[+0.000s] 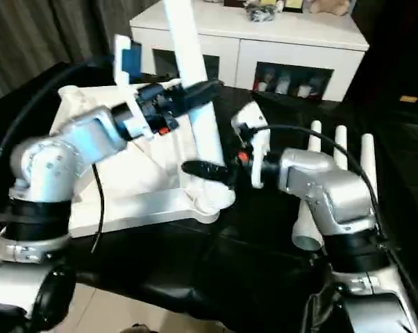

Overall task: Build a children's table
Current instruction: Pick table leg

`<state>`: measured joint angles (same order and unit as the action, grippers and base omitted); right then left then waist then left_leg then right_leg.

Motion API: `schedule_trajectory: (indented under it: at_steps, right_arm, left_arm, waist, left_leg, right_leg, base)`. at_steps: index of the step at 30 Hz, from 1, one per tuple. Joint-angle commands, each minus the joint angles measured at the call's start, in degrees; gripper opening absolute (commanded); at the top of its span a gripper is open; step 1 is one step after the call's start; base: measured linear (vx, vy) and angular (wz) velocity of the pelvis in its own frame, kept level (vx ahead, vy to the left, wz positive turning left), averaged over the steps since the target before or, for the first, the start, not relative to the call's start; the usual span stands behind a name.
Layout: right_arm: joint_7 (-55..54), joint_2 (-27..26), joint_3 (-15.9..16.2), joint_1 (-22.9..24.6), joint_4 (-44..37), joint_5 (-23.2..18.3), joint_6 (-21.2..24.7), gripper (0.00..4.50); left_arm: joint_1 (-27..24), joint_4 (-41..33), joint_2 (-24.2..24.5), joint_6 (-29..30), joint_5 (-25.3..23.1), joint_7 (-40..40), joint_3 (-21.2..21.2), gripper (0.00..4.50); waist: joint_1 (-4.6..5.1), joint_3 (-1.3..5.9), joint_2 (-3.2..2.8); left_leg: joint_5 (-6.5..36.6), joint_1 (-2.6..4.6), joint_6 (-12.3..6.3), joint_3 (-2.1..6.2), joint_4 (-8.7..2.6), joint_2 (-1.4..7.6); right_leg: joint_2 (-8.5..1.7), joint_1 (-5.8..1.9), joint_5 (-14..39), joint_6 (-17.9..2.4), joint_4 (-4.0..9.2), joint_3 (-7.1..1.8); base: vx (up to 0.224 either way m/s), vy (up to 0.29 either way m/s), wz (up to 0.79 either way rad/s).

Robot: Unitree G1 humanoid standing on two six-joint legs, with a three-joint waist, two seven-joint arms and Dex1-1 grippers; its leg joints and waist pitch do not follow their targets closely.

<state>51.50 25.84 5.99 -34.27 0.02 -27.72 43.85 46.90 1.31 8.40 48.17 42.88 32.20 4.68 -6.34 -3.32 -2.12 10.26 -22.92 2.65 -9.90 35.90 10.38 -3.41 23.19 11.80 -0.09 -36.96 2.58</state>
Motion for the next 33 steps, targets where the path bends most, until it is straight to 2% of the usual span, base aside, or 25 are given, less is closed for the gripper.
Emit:
schedule_trajectory:
  at_steps: [1,4,5,10,13,14,15,19,20,21,22,23,24,25,26,27,28,29,32,33]
  right_arm:
    - [-0.36,0.38,0.67,0.49,-0.84,0.38,1.01,3.23]
    - [-1.54,-0.11,0.67,0.37,-0.57,0.81,0.77,3.03]
    - [-1.87,-0.28,0.62,0.28,-0.41,0.90,0.65,2.80]
    - [-2.56,-1.08,-0.07,0.15,-0.52,0.57,0.71,2.54]
    - [-3.17,-1.54,-0.35,0.02,-0.69,0.50,0.66,2.25]
    - [-3.17,-1.54,-0.35,0.02,-0.69,0.50,0.66,2.18]
    - [-3.82,-2.28,-1.05,-0.21,-0.73,-0.14,0.91,2.07]
    - [-3.85,-3.76,-3.55,-0.79,-0.89,-3.35,2.62,1.92]
    - [-3.10,-3.99,-4.64,-1.02,-0.74,-5.07,3.67,1.89]
    - [-2.47,-3.88,-4.95,-1.02,-0.71,-5.96,4.30,1.89]
    - [-1.96,-3.75,-5.14,-1.02,-0.66,-6.57,4.74,1.88]
    - [-0.80,-3.63,-5.79,-0.91,-0.51,-8.16,5.72,1.88]
    - [-0.04,-3.53,-6.27,-0.84,-0.26,-9.21,6.31,1.88]
    - [0.03,-3.52,-6.31,-0.83,-0.24,-9.29,6.35,1.88]
    - [2.07,-3.26,-7.41,-0.59,0.56,-11.60,7.52,1.88]
    - [2.73,-3.20,-7.76,-0.50,0.86,-12.30,7.86,1.88]
    - [3.54,-3.19,-8.31,-0.47,1.33,-13.23,8.56,1.88]
    - [4.42,-2.90,-8.25,-0.39,1.68,-13.50,8.78,1.88]
    - [6.19,-1.96,-7.46,-0.05,1.93,-13.64,9.10,1.87]
    - [7.13,-1.33,-6.64,0.15,2.16,-13.25,8.92,1.87]
  left_arm:
    - [0.95,-1.40,0.42,0.47,1.27,1.05,0.90,1.80]
    - [0.85,-1.72,0.55,0.67,1.66,1.20,0.86,1.79]
    - [0.81,-1.79,0.62,0.65,1.86,1.32,0.80,1.79]
    - [0.68,-2.18,0.66,0.75,2.13,1.53,0.76,1.79]
    - [1.45,-0.12,0.21,-1.82,-2.44,-3.12,0.42,1.79]
    - [1.45,-0.11,0.21,-1.82,-2.45,-3.13,0.42,1.79]
    - [1.73,1.34,-0.13,-2.80,-3.77,-4.86,0.68,2.35]
    - [1.85,1.37,-1.54,-2.98,-2.83,-6.60,2.00,2.52]
    - [1.87,0.89,-1.64,-2.95,-2.54,-6.34,1.99,2.72]
    - [1.85,0.84,-1.59,-3.03,-2.64,-6.31,1.95,2.72]
    - [1.86,0.89,-1.58,-3.14,-2.79,-6.34,1.92,2.91]
    - [1.70,0.98,-1.45,-2.80,-2.05,-5.42,2.11,2.91]
    - [1.53,0.95,-1.28,-2.33,-1.37,-4.53,2.20,2.36]
    - [1.51,0.94,-1.25,-2.29,-1.30,-4.43,2.20,2.36]
    - [0.99,0.79,-0.87,-1.03,0.90,-1.74,2.56,2.32]
    - [0.84,0.77,-0.82,-0.57,1.76,-0.95,2.76,2.43]
    - [0.70,0.84,-0.67,-0.16,2.76,0.06,2.92,2.32]
    - [0.61,0.77,-0.33,0.15,3.22,1.16,2.77,2.06]
    - [0.47,0.47,0.09,0.55,3.84,2.91,2.56,2.04]
    - [0.43,0.32,0.33,1.05,4.26,3.78,2.34,1.86]
  waist:
    - [-0.06,4.34,0.69]
    - [-0.08,4.37,0.68]
    - [-0.11,4.39,0.71]
    - [-0.13,4.35,0.70]
    - [-0.17,4.35,0.67]
    - [-0.17,4.35,0.75]
    - [-0.20,4.39,0.79]
    - [-0.23,4.44,0.95]
    - [-0.23,4.43,0.92]
    - [-0.29,4.49,0.85]
    - [-0.25,4.47,1.08]
    - [-0.32,4.45,0.98]
    - [-0.34,4.44,0.99]
    - [-0.36,4.43,0.99]
    - [-0.34,4.40,1.15]
    - [-0.45,4.42,1.02]
    - [-0.50,4.42,0.95]
    - [-0.38,4.37,1.00]
    - [-0.44,4.38,0.98]
    - [-0.41,4.35,1.12]
  left_leg:
    - [6.82,1.27,-0.46,0.82,-3.86,2.21]
    - [6.75,1.27,-0.42,0.85,-3.89,2.23]
    - [6.59,1.29,-0.40,0.84,-3.86,2.23]
    - [6.75,1.26,-0.27,0.84,-3.91,2.22]
    - [6.82,1.28,-0.11,0.86,-3.94,2.29]
    - [6.89,1.32,-0.09,0.85,-3.93,2.29]
    - [6.63,1.23,-0.08,0.82,-3.88,2.19]
    - [6.14,1.23,-0.49,0.83,-3.84,2.17]
    - [5.93,1.18,-0.61,0.84,-3.84,2.17]
    - [5.64,1.21,-0.82,0.86,-3.84,2.22]
    - [5.68,1.18,-0.95,0.80,-3.81,2.20]
    - [5.60,1.22,-1.14,0.81,-3.83,2.17]
    - [5.54,1.16,-1.24,0.80,-3.79,2.15]
    - [5.67,1.17,-1.28,0.79,-3.80,2.15]
    - [5.75,1.21,-1.24,0.72,-3.80,2.13]
    - [5.89,1.24,-1.23,0.73,-3.80,2.11]
    - [5.91,1.21,-1.03,0.74,-3.78,2.18]
    - [6.19,1.24,-1.12,0.75,-3.80,2.16]
    - [6.03,1.25,-0.79,0.75,-3.84,2.22]
    - [5.77,1.16,-0.79,0.73,-3.84,2.17]
  right_leg:
    - [-4.16,-3.22,4.47,-13.13,4.38,-2.44]
    - [-4.15,-3.21,4.25,-13.11,4.32,-2.42]
    - [-4.15,-3.20,3.98,-13.09,4.30,-2.45]
    - [-4.18,-3.20,4.17,-13.06,4.31,-2.44]
    - [-4.15,-3.15,4.22,-12.89,4.33,-2.46]
    - [-4.17,-3.18,4.20,-12.79,4.38,-2.47]
    - [-4.20,-3.30,4.02,-12.71,4.30,-2.48]
    - [-4.29,-3.34,3.68,-12.84,4.31,-2.49]
    - [-4.26,-3.33,3.54,-12.91,4.30,-2.47]
    - [-4.24,-3.29,3.28,-12.98,4.26,-2.42]
    - [-4.20,-3.27,3.12,-13.05,4.30,-2.42]
    - [-4.20,-3.32,3.11,-13.11,4.27,-2.40]
    - [-4.24,-3.32,3.17,-13.13,4.26,-2.42]
    - [-4.25,-3.31,3.41,-13.15,4.29,-2.41]
    - [-4.26,-3.27,3.88,-13.23,4.34,-2.38]
    - [-4.33,-3.23,4.56,-13.49,4.33,-2.36]
    - [-4.32,-3.17,4.61,-13.55,4.28,-2.34]
    - [-4.25,-3.15,4.75,-13.50,4.35,-2.35]
    - [-4.27,-3.17,5.28,-12.91,4.39,-2.37]
    - [-4.28,-3.21,5.07,-12.91,4.39,-2.36]
  base:
    - [0.000,0.000,0.00]
    - [0.000,0.000,0.00]
    - [0.000,0.000,0.00]
    - [0.000,0.000,0.00]
    - [0.000,0.000,0.00]
    - [0.000,0.000,0.00]
    - [0.000,0.000,0.00]
    - [0.000,0.000,0.00]
    - [0.000,0.000,0.00]
    - [0.000,0.000,0.00]
    - [0.000,0.000,0.00]
    - [0.000,0.000,0.00]
    - [0.000,0.000,0.00]
    - [0.000,0.000,0.00]
    - [0.000,0.000,0.00]
    - [0.000,0.000,0.00]
    - [0.000,0.000,0.00]
    - [0.000,0.000,0.00]
    - [0.000,0.000,0.00]
    - [0.000,0.000,0.00]
